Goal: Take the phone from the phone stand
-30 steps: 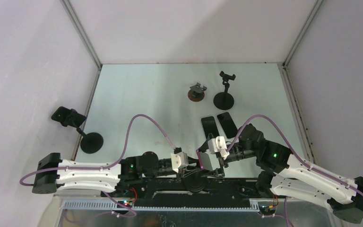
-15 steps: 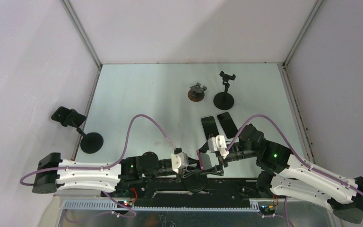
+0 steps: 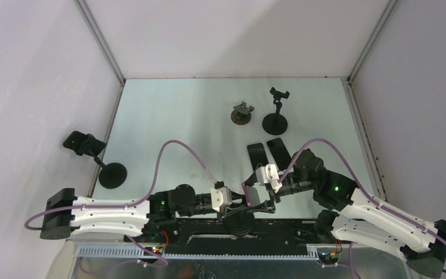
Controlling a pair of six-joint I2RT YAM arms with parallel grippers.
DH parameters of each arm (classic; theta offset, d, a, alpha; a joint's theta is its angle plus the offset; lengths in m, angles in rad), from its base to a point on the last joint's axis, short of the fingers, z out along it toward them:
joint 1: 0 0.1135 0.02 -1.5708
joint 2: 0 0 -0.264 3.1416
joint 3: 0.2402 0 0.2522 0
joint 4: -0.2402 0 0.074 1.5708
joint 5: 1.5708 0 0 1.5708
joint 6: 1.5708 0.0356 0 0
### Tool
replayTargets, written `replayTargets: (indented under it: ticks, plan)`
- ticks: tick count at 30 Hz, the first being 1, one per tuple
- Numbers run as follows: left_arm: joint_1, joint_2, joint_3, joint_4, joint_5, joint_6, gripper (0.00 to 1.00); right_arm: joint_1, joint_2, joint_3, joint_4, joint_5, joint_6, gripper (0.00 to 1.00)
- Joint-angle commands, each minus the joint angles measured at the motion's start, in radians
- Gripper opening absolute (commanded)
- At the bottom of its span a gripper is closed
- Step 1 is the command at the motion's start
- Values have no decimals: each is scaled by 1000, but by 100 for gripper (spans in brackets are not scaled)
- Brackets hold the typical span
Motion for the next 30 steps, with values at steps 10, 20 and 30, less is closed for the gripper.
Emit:
replayTargets:
  ticks: [10,20,30]
  plan:
    - [-22,9,58,36,228,85,0,-194,239,7,261,-142,-109,0]
    - [-55,38,82,14,245,113,0,-277,407,153,147,-200,-255,0]
    - [-62,20,81,-16,238,118,0,-337,501,299,-100,-368,-372,0]
